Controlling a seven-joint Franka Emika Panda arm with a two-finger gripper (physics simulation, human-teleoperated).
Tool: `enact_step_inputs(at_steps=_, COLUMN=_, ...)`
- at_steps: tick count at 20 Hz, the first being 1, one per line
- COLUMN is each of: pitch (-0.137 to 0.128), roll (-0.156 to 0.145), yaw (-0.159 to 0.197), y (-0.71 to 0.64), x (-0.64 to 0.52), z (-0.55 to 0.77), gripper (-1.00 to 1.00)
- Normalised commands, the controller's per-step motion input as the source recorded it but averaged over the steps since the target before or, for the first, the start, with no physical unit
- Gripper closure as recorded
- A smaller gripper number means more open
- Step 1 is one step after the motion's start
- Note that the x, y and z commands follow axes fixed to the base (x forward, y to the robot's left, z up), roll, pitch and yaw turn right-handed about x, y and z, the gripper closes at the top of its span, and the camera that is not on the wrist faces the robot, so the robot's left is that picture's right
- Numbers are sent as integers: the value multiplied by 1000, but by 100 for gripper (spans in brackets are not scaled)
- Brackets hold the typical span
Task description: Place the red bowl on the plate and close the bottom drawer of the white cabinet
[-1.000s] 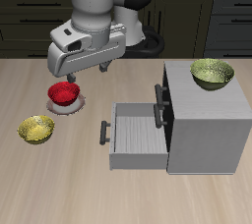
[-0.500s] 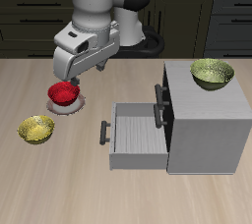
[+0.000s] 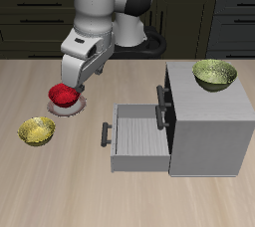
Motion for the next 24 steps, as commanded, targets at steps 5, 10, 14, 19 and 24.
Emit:
enact_step_inputs(at_steps=5, pitch=-66, roll=2, yaw=318, y=-121, x=18, z=-137, gripper=-100)
enact_step_inputs(at_steps=10, pitch=-68, roll=14, yaw=222, y=-78, x=8, z=-71, gripper=-100)
enact_step_inputs(at_steps=14, pitch=0, roll=23, yaw=82, y=9, x=-15, z=-63, gripper=-100)
enact_step_inputs(at_steps=19, pitch=-89, roll=18, yaw=123, y=6, x=7, z=41, gripper=-100)
enact_step_inputs(at_steps=24, pitch=-1, roll=15, yaw=-28, y=71, x=10, z=-39, gripper=-100)
